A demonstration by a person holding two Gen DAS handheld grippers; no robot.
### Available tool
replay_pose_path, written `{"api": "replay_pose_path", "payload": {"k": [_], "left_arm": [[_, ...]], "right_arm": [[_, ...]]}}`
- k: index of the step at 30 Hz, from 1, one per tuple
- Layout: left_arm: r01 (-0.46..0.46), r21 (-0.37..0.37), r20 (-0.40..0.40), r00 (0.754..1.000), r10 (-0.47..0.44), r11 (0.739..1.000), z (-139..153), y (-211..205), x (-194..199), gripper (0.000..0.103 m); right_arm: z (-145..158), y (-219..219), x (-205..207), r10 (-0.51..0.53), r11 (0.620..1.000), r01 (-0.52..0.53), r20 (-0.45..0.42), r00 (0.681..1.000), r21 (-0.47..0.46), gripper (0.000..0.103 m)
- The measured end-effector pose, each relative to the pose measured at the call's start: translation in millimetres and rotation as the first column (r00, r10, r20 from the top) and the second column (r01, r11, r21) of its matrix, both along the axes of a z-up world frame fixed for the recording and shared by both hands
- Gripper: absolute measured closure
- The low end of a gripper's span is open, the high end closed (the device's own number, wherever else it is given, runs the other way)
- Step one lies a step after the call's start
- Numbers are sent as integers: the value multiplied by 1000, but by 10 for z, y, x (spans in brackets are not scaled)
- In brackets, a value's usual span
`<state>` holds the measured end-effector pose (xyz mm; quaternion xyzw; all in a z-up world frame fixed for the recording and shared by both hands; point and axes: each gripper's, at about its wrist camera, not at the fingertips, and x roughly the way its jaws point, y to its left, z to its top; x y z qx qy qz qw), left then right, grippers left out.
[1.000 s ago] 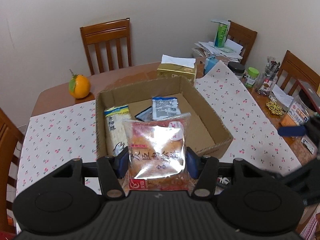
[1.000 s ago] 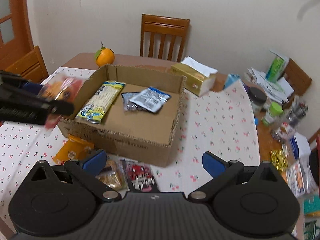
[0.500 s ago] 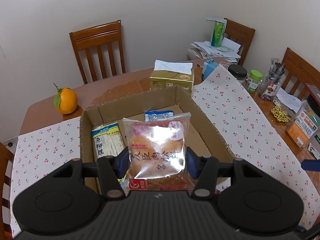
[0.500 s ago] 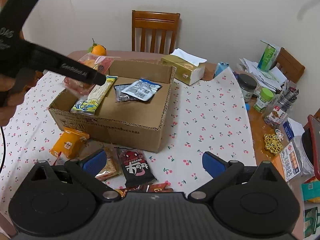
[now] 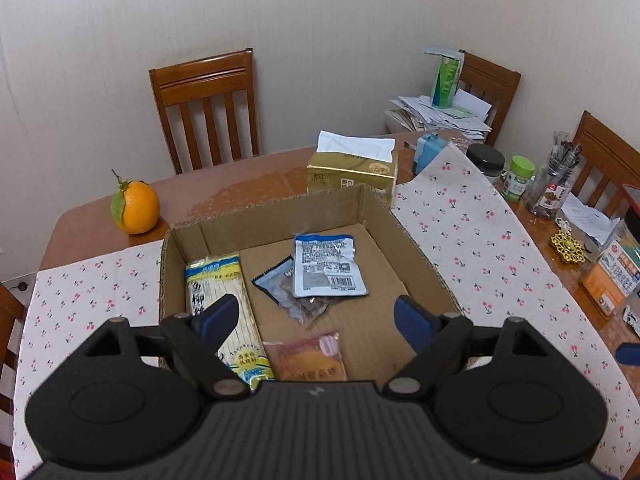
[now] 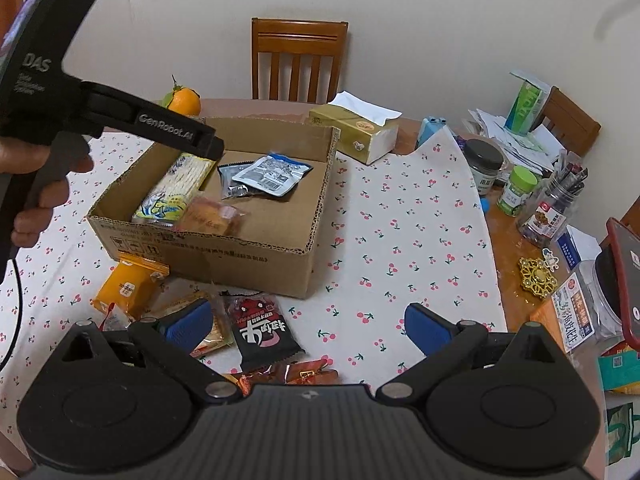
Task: Organize snacks
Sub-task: 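Lower the bread bun bag into the box and open the left tool, then move the right tool to the brown spicy-strip bag while the left tool approaches the clear red-topped packet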
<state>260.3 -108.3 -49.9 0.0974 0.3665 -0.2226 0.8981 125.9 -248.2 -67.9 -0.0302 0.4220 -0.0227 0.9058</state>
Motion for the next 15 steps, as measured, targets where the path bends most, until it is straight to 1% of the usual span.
{"api": "replay_pose_path", "payload": {"k": [3,7,13,15], "left_arm": [[-8,-11,-2,1000,8,1000,29,89,-116,18],[-27,-5,5,1000,27,1000,19,256,-345,18],[-93,6,-4,996,93,996,-127,576,-664,16],[-116,12,-22,993,116,993,-212,672,-751,16]], "right_arm": [[5,22,0,5,1000,-5,3,1000,-3,0],[14,42,-36,11,1000,-11,15,1000,-2,0],[-121,11,-68,9,1000,-9,-5,1000,2,0],[-202,-1,-68,13,1000,-13,-21,1000,4,0]]}}
